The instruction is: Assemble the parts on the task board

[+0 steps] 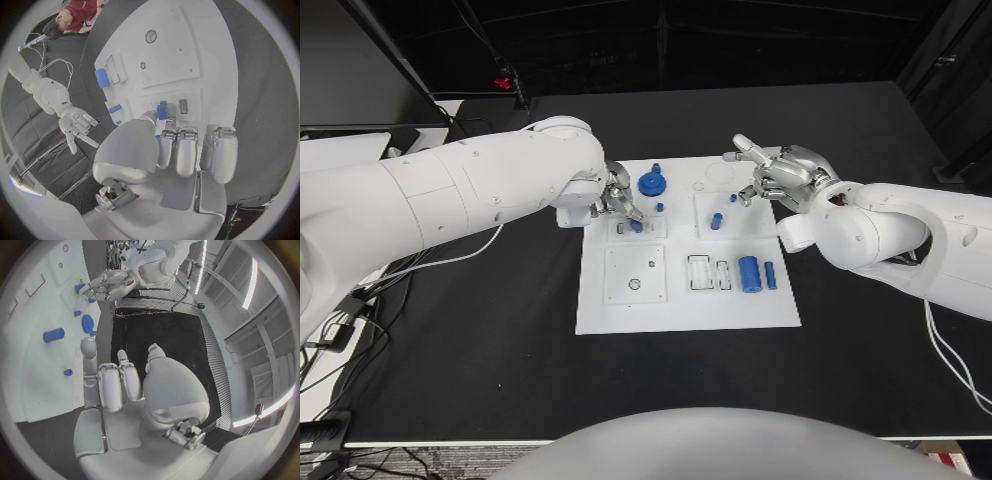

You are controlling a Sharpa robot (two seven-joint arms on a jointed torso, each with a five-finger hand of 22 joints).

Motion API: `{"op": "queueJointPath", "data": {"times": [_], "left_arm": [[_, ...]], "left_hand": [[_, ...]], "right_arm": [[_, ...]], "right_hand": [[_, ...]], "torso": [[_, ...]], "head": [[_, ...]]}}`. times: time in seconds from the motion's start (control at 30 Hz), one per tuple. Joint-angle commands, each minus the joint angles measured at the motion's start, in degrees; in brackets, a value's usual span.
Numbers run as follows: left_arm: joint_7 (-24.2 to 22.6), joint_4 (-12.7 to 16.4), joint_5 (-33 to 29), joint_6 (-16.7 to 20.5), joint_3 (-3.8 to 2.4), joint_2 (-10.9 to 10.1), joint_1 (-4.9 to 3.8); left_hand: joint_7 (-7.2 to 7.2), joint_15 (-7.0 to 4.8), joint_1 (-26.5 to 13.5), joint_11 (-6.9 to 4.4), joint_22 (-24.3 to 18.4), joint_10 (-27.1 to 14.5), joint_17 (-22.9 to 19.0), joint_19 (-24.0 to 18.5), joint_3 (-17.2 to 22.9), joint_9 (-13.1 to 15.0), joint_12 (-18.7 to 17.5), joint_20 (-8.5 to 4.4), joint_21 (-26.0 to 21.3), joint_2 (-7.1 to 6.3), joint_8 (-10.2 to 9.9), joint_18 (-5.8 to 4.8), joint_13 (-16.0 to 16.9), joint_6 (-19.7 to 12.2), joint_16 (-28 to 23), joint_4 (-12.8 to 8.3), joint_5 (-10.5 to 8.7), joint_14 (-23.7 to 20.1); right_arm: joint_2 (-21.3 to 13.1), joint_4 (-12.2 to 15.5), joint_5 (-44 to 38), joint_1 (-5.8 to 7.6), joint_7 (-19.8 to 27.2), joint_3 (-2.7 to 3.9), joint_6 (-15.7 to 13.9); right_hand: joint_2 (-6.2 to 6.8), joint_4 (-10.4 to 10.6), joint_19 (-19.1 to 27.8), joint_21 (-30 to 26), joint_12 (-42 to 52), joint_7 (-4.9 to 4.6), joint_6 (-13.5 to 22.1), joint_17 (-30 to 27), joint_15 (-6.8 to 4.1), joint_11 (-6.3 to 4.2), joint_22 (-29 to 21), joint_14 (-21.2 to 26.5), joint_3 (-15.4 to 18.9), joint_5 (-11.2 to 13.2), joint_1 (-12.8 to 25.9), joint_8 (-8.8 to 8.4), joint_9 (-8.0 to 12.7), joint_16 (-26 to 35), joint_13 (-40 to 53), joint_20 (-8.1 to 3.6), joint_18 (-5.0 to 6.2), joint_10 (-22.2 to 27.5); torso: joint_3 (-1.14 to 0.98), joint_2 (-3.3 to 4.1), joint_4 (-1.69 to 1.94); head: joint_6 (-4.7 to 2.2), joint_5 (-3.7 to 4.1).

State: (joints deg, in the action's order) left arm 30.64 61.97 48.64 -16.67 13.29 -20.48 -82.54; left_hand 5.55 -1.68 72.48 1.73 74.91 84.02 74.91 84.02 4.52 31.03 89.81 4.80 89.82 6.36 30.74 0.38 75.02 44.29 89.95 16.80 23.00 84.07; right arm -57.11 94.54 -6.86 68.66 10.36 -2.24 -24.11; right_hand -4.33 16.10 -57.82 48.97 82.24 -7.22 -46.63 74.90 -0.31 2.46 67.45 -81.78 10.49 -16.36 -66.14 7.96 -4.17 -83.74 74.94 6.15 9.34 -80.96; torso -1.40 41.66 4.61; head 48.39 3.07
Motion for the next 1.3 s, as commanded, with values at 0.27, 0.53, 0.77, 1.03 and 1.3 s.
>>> {"op": "queueJointPath", "data": {"times": [0.27, 0.53, 0.77, 1.03, 1.3], "left_arm": [[1.6, 0.1, 0.5, -0.2, 0.30, -0.1, 0.44], [2.0, 0.1, 0.6, 0.4, 0.30, -0.1, 0.45], [1.5, 0.3, 0.6, 1.6, 0.30, -0.3, 0.45], [-0.2, 0.7, 0.6, 3.6, 0.30, -0.5, 0.46], [-0.7, 0.9, 0.6, 4.0, 0.30, -0.5, 0.46]], "left_hand": [[0.68, 0.53, -3.7, 0.87, 15.1, 6.0, 15.1, 6.0, -3.7, -0.9, 0.2, 0.50, 0.2, -1.54, -1.2, -0.38, 15.0, -1.1, 0.0, 0.0, -4.45, 5.9], [0.83, 0.72, -7.6, 1.03, 15.1, 6.0, 15.1, 6.0, -7.6, -1.1, 0.2, 0.76, 0.2, -2.74, -1.2, -0.38, 15.0, -1.0, 0.0, 0.0, -6.83, 5.9], [0.91, 0.81, -11.3, 1.12, 15.1, 6.0, 15.1, 6.0, -10.7, -1.1, 0.2, 0.86, 0.2, -2.26, -0.9, -0.38, 15.0, -1.2, 0.0, 0.0, -9.45, 5.9], [0.66, 0.71, -12.0, 0.91, 15.1, 6.0, 15.1, 6.0, -12.1, 0.4, 0.2, 0.83, 0.2, -1.30, 1.3, -0.38, 15.0, -1.3, 0.0, -0.1, -10.24, 5.9], [0.02, 0.32, -10.2, 0.30, 15.1, 6.0, 15.1, 6.0, -14.0, 5.8, 0.2, 0.49, 0.2, 0.06, 7.5, -0.38, 15.0, -3.9, 0.0, -0.1, -9.98, 5.9]], "right_arm": [[0.0, 0.2, 0.6, 0.07, 0.3, 0.02, 0.5], [-0.1, 0.2, 0.6, 0.07, 0.3, 0.02, 0.6], [-0.1, 0.1, 0.6, 0.07, 0.2, 0.02, 0.5], [-0.1, 0.0, 0.6, 0.07, 0.2, 0.02, 0.5], [0.1, -0.1, 0.6, 0.06, 0.1, 0.02, 0.6]], "right_hand": [[-0.65, 0.1, 0.0, 0.0, 0.9, 0.09, 0.5, 4.7, -0.01, -0.11, 0.1, 0.2, 0.4, -0.2, 0.1, 0.38, 0.1, 0.2, 7.2, 0.00, 0.32, -0.8], [-0.65, 0.1, 0.0, 0.0, 0.9, 0.09, 0.5, 4.7, -0.01, -0.11, 0.1, 0.2, 0.4, -0.2, 0.1, 0.38, 0.1, 0.2, 7.2, 0.00, 0.32, -0.8], [-0.65, 0.1, 0.0, 0.0, 0.9, 0.09, 0.5, 4.7, -0.01, -0.11, 0.1, 0.2, 0.4, -0.2, 0.1, 0.38, 0.1, 0.2, 7.2, 0.00, 0.32, -0.8], [-0.71, 0.0, 0.1, -0.2, 1.0, 0.10, 0.5, 4.7, -0.02, -0.13, 0.0, 0.2, 0.4, -0.2, 0.1, 0.41, 0.1, 0.2, 7.2, -0.01, 0.35, -0.9], [-0.72, 0.0, 0.1, -0.3, 1.0, 0.10, 0.5, 4.6, -0.02, -0.13, 0.0, 0.3, 0.4, -0.2, 0.1, 0.42, 0.1, 0.2, 7.2, -0.01, 0.37, -0.9]], "torso": [[0.00, -0.01, 0.02], [0.00, -0.02, 0.03], [0.01, -0.03, 0.02], [0.03, -0.01, 0.04], [0.02, 0.02, 0.05]], "head": [[0.06, 0.02], [0.09, 0.04], [0.03, 0.02], [-0.02, 0.03], [0.09, 0.03]]}}
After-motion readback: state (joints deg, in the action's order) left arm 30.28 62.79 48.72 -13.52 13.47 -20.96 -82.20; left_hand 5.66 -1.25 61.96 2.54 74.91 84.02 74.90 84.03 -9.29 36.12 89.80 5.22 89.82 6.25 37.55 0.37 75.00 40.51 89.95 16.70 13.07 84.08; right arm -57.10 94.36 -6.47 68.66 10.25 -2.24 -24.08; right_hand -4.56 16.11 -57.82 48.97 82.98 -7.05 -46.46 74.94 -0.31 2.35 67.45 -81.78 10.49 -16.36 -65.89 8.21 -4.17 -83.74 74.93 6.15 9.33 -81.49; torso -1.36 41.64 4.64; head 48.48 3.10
